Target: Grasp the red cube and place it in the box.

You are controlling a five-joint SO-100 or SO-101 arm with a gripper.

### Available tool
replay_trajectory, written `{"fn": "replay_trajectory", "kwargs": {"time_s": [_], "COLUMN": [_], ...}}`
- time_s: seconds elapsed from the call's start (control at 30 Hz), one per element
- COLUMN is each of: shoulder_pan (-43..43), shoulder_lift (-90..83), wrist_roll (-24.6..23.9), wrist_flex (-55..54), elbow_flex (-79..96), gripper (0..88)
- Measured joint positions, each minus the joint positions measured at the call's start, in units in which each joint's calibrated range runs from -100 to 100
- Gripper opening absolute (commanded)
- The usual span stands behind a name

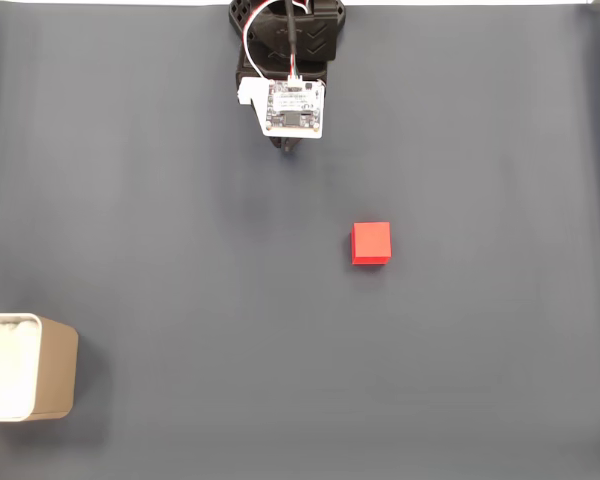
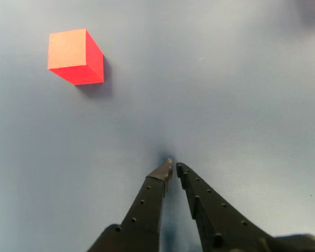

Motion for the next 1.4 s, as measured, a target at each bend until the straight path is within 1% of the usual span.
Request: {"fn": "replay_trajectory", "kwargs": {"time_s": [0.8, 1.4], "shoulder_pan": [0.0, 0.0], "shoulder_lift": [0.0, 0.61], "wrist_roll": [0.0, -0.83], "wrist_flex": [-0.88, -17.98], "elbow_flex": [0.0, -0.9], "gripper": [0.0, 0.0]}}
